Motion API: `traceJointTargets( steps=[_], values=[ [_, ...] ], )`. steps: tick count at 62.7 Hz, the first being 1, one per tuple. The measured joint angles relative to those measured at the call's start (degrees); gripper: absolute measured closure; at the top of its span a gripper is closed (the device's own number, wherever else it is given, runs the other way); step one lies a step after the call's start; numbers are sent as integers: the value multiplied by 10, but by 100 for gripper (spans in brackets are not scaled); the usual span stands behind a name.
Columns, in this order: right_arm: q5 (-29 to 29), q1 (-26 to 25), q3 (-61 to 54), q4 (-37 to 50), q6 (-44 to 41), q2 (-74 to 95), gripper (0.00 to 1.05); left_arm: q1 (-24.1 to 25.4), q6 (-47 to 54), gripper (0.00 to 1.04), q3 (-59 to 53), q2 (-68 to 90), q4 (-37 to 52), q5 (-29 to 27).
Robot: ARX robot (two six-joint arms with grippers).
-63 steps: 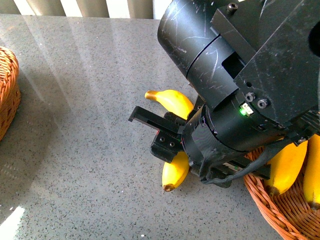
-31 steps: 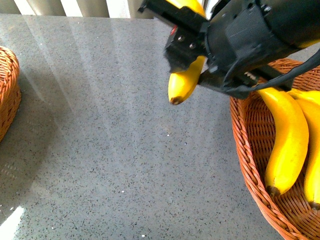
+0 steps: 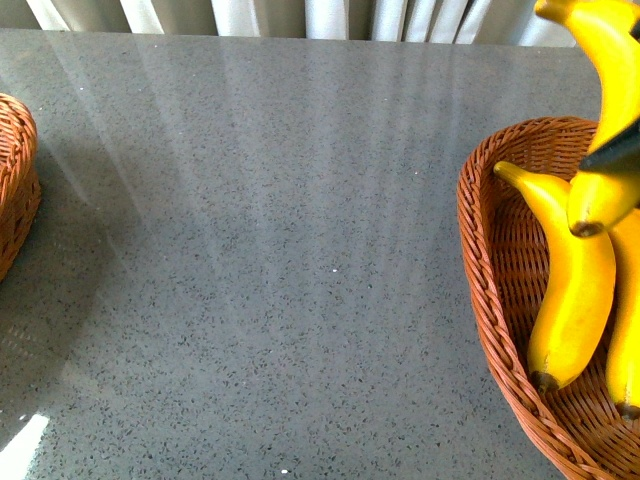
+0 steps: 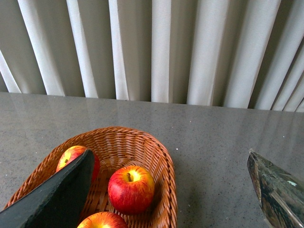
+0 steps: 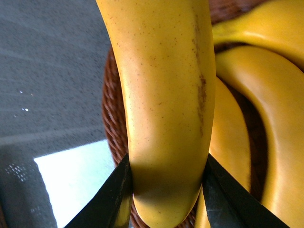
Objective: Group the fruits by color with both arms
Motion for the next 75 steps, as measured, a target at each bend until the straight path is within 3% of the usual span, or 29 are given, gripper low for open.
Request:
traceJointTargets(
  steps=[28, 35, 44, 49, 75],
  values=[
    [-58, -61, -140, -31, -48, -106, 72, 0, 0, 9, 0, 0, 0, 0],
    [-62, -61, -152, -26, -53, -110, 45, 0, 0, 9, 0, 0, 0, 0],
    [-72, -63, -153, -23, -63, -113, 24, 0, 0, 9, 0, 0, 0, 0],
    [-82, -67, -153, -10, -85, -138, 8, 0, 0, 9, 0, 0, 0, 0],
    [-96, -83, -153, 13, -148, -189, 9, 0, 0, 9, 0, 0, 0, 0]
  ],
)
